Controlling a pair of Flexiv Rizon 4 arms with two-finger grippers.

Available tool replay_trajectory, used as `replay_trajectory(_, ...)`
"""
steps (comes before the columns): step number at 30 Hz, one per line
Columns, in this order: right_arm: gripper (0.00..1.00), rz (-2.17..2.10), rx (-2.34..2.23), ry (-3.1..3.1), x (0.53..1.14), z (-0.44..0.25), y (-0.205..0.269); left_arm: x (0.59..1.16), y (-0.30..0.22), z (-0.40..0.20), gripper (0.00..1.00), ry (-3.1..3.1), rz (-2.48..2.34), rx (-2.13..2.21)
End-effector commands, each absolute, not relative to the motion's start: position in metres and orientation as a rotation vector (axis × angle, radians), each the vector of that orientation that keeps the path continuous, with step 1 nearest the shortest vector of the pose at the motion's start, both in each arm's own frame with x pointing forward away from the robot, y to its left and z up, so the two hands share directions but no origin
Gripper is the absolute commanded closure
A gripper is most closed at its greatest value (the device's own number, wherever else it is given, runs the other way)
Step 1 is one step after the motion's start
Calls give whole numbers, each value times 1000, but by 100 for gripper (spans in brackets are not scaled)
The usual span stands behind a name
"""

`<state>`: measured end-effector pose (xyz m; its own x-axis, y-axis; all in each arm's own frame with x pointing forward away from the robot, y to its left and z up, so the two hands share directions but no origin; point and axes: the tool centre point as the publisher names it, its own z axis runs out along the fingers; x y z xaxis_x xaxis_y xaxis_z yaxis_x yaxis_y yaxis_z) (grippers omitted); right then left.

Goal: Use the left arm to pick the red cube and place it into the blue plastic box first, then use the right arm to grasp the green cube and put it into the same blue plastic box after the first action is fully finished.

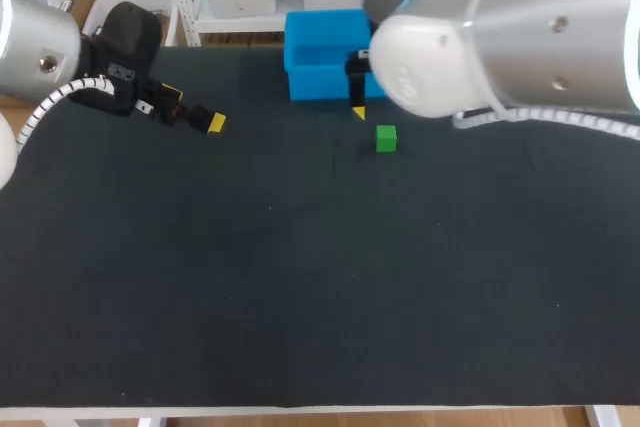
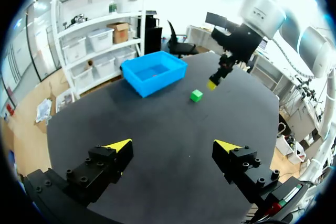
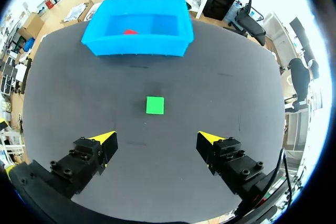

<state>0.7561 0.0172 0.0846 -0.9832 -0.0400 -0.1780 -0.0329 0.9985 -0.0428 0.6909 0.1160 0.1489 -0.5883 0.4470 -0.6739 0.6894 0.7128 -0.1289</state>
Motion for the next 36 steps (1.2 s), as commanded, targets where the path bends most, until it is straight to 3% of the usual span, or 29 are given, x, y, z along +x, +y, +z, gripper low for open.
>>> replay_trajectory(1,0,-79,-58,2973,765,79,25,692,116,148,0,2291,-511,862)
replay_trajectory(36,0,51,-33,2933,808,2,16,692,116,148,0,2291,-511,862)
